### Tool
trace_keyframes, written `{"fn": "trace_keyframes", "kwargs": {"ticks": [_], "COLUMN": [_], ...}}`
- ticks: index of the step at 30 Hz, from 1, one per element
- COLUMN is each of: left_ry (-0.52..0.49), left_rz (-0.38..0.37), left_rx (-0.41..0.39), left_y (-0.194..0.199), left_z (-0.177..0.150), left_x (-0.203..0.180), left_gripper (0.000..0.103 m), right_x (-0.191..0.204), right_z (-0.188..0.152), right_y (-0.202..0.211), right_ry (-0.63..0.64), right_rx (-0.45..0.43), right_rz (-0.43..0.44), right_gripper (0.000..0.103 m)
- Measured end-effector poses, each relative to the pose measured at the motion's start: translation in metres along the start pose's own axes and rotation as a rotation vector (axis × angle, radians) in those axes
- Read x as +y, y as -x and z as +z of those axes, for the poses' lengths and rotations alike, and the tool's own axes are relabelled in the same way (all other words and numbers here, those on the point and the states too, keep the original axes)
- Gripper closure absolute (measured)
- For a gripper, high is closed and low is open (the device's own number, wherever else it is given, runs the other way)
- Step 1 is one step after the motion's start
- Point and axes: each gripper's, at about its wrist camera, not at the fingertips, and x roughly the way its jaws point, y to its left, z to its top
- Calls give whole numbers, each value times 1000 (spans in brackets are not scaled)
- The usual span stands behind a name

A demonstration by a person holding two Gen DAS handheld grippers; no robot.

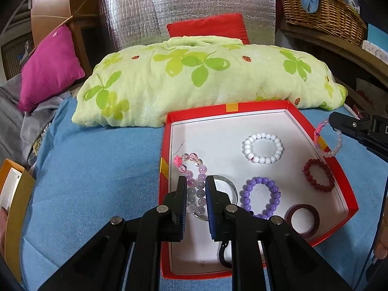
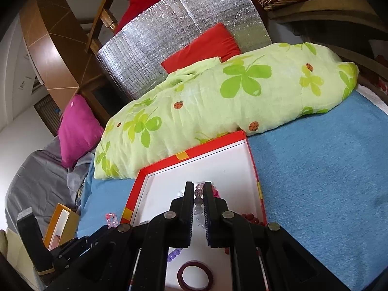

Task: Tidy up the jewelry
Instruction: 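Carry both pink bracelets over the red tray and lower them inside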

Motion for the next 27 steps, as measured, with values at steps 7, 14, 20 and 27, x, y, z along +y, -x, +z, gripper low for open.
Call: {"fn": "trace_keyframes", "kwargs": {"ticks": [7, 14, 20, 27], "left_ry": [-1, -10, -16, -3], "left_rz": [-5, -7, -16, -80], "left_rx": [8, 16, 34, 67], "left_y": [-6, -15, -27, -42], "left_z": [4, 9, 13, 19], "left_x": [-3, -6, -7, 0], "left_gripper": [87, 87, 87, 87], "right_x": [2, -1, -6, -14], "right_z": [1, 3, 7, 13], "right_y": [-4, -11, -18, -32], "right_ry": [5, -5, -17, -33], "right_rx": [0, 7, 9, 22], "right_rz": [-1, -6, -12, -20], "right_gripper": [94, 94, 94, 94]}}
